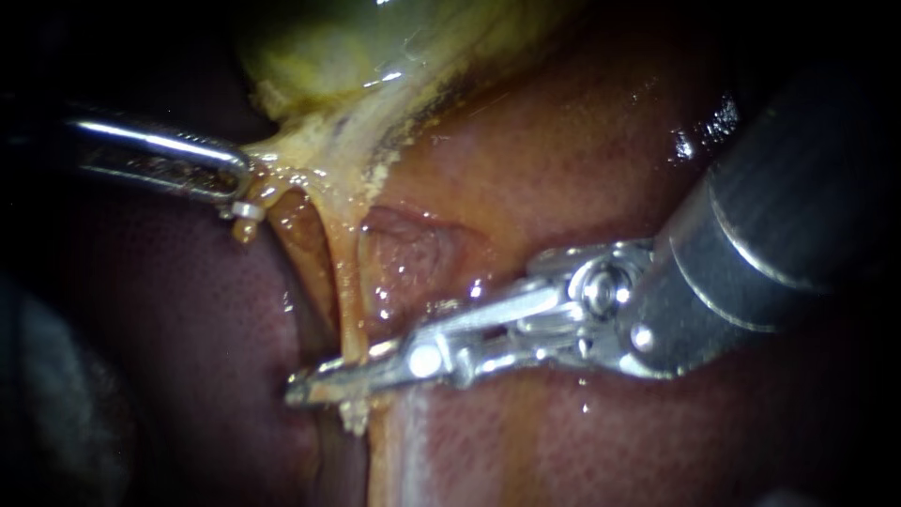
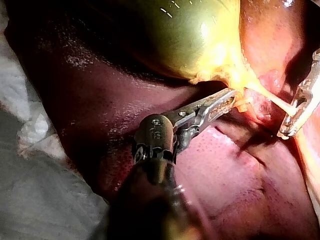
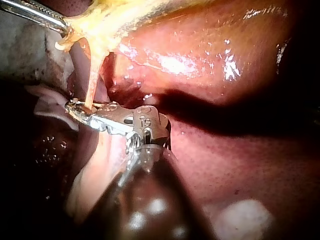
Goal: Going back first clip right tube
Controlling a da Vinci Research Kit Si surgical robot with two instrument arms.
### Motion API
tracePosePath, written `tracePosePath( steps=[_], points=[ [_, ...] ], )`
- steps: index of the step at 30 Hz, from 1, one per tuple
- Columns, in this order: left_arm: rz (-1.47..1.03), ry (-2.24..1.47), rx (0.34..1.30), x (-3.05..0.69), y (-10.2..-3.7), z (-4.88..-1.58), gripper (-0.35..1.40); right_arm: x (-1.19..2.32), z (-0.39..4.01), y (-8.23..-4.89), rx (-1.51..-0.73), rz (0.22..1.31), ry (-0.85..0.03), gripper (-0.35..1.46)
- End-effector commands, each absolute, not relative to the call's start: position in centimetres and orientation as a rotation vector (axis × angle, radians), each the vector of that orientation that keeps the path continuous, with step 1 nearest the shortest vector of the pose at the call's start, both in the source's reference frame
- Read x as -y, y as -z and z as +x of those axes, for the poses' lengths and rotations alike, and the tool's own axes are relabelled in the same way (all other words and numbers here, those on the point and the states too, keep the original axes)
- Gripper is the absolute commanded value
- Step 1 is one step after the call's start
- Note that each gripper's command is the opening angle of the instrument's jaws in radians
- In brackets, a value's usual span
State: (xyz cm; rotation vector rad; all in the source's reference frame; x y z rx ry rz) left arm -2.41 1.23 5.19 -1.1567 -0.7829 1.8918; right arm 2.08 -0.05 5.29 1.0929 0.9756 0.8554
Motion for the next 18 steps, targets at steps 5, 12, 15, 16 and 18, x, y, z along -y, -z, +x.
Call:
tracePosePath(
  steps=[5,12,15,16,18],
  points=[
    [-1.157,-1.892,0.783,-1.23,-5.20,-2.41,-0.35,0.07,2.12,-5.32,-1.067,1.012,-0.734,0.13],
    [-1.157,-1.892,0.783,-1.23,-5.20,-2.41,-0.35,0.22,2.22,-5.60,-1.118,0.934,-0.636,0.45],
    [-1.157,-1.892,0.783,-1.23,-5.20,-2.41,-0.35,0.22,2.20,-5.75,-1.152,0.849,-0.596,0.49],
    [-1.157,-1.892,0.783,-1.23,-5.20,-2.41,-0.35,0.20,2.19,-5.79,-1.157,0.816,-0.598,0.50],
    [-1.157,-1.892,0.783,-1.24,-5.21,-2.41,-0.35,0.14,2.14,-5.85,-1.165,0.774,-0.578,0.50]
  ],
)
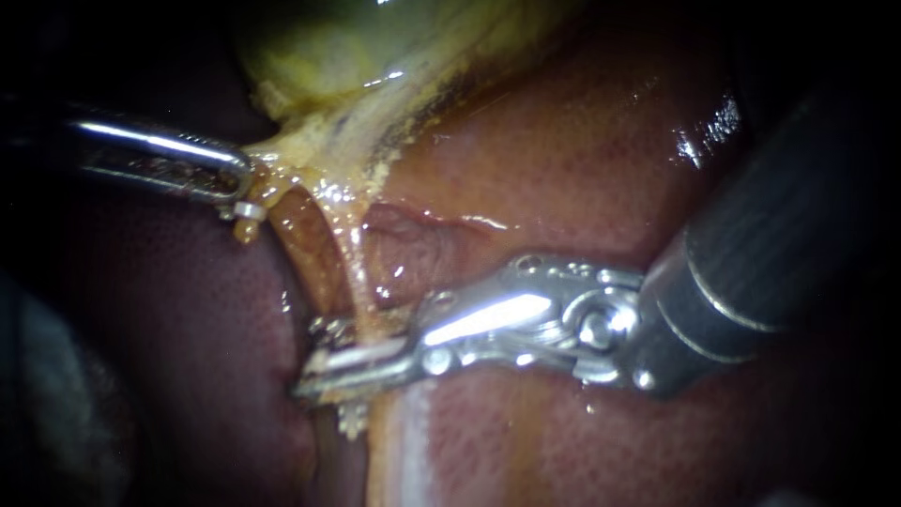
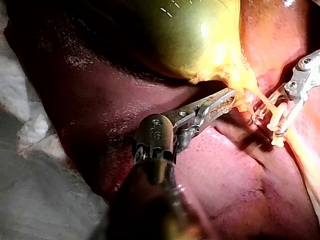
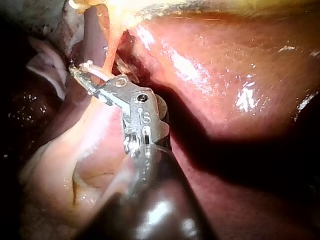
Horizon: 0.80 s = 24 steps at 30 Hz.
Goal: Going back first clip right tube
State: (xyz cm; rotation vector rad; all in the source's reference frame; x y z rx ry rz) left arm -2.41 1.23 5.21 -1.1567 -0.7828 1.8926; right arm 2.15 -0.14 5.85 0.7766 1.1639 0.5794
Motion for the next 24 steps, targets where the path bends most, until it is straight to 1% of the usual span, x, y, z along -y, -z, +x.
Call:
tracePosePath(
  steps=[1,6,11,20,24],
  points=[
    [-1.157,-1.892,0.783,-1.24,-5.21,-2.41,-0.35,0.11,2.11,-5.88,-1.171,0.753,-0.566,0.50],
    [-1.157,-1.893,0.783,-1.24,-5.21,-2.41,-0.35,0.08,1.95,-5.92,-1.190,0.701,-0.524,0.50],
    [-1.157,-1.893,0.784,-1.23,-5.21,-2.40,-0.35,0.11,1.78,-5.87,-1.213,0.665,-0.457,0.50],
    [-1.157,-1.893,0.785,-1.23,-5.21,-2.38,-0.35,0.07,1.23,-5.66,-1.247,0.573,-0.347,0.50],
    [-1.157,-1.893,0.785,-1.23,-5.21,-2.38,-0.35,-0.01,1.01,-5.53,-1.227,0.526,-0.310,0.50]
  ],
)
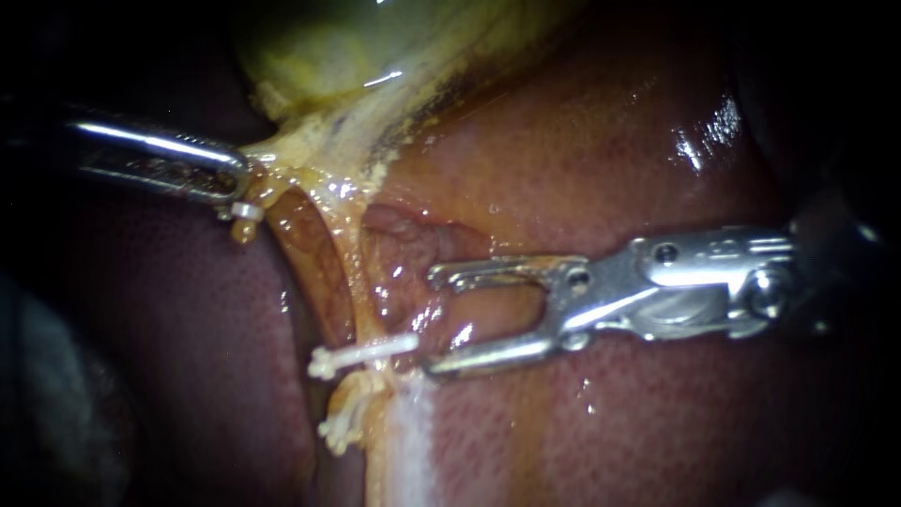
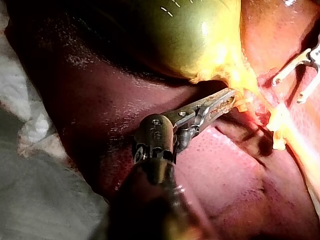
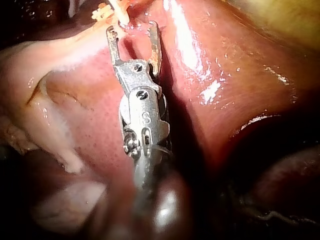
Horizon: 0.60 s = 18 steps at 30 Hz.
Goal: Going back first clip right tube
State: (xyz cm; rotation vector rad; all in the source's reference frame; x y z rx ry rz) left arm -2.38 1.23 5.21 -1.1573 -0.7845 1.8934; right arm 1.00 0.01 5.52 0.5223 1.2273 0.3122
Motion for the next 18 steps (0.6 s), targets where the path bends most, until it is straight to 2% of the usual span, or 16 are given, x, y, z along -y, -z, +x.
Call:
tracePosePath(
  steps=[1,8,18],
  points=[
    [-1.158,-1.893,0.785,-1.23,-5.21,-2.38,-0.35,-0.04,0.95,-5.49,-1.216,0.516,-0.302,0.50],
    [-1.158,-1.894,0.785,-1.24,-5.21,-2.37,-0.35,-0.11,0.67,-5.34,-1.193,0.484,-0.239,0.50],
    [-1.158,-1.894,0.784,-1.28,-5.29,-2.39,-0.35,-0.07,0.56,-5.29,-1.197,0.485,-0.228,0.50]
  ],
)
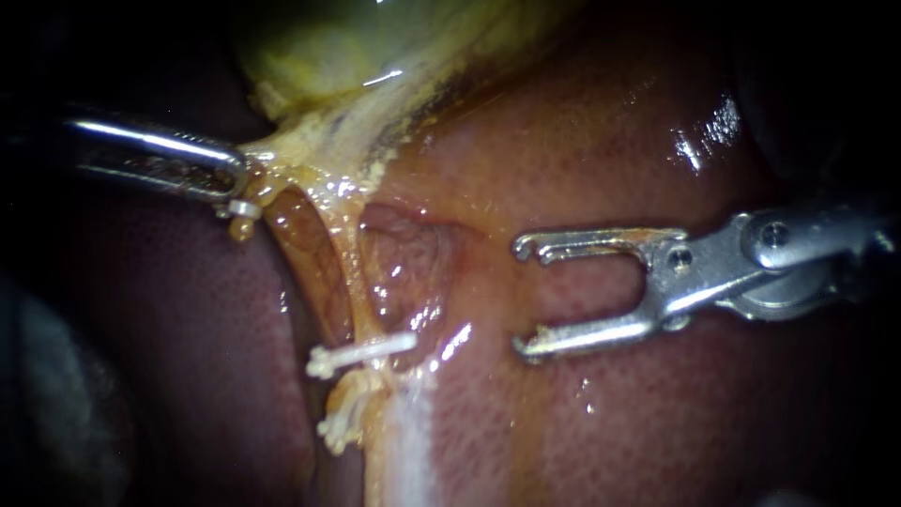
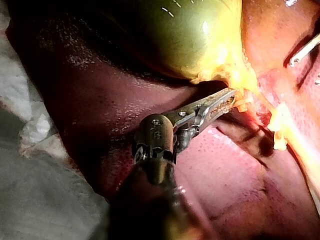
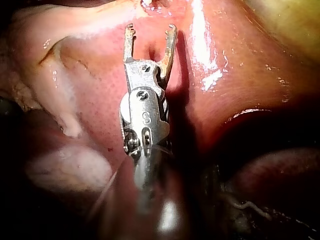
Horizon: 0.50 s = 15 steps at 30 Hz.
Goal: Going back first clip right tube
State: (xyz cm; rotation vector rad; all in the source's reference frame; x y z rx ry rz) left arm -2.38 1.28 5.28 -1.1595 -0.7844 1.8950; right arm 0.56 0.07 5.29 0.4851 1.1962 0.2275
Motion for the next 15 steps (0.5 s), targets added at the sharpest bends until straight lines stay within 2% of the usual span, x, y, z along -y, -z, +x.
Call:
tracePosePath(
  steps=[1,15],
  points=[
    [-1.157,-1.894,0.778,-1.28,-5.31,-2.40,-0.35,-0.07,0.56,-5.29,-1.197,0.485,-0.228,0.50],
    [-1.162,-1.905,0.759,-1.23,-5.84,-2.84,-0.35,-0.06,0.53,-5.28,-1.197,0.486,-0.227,0.50]
  ],
)
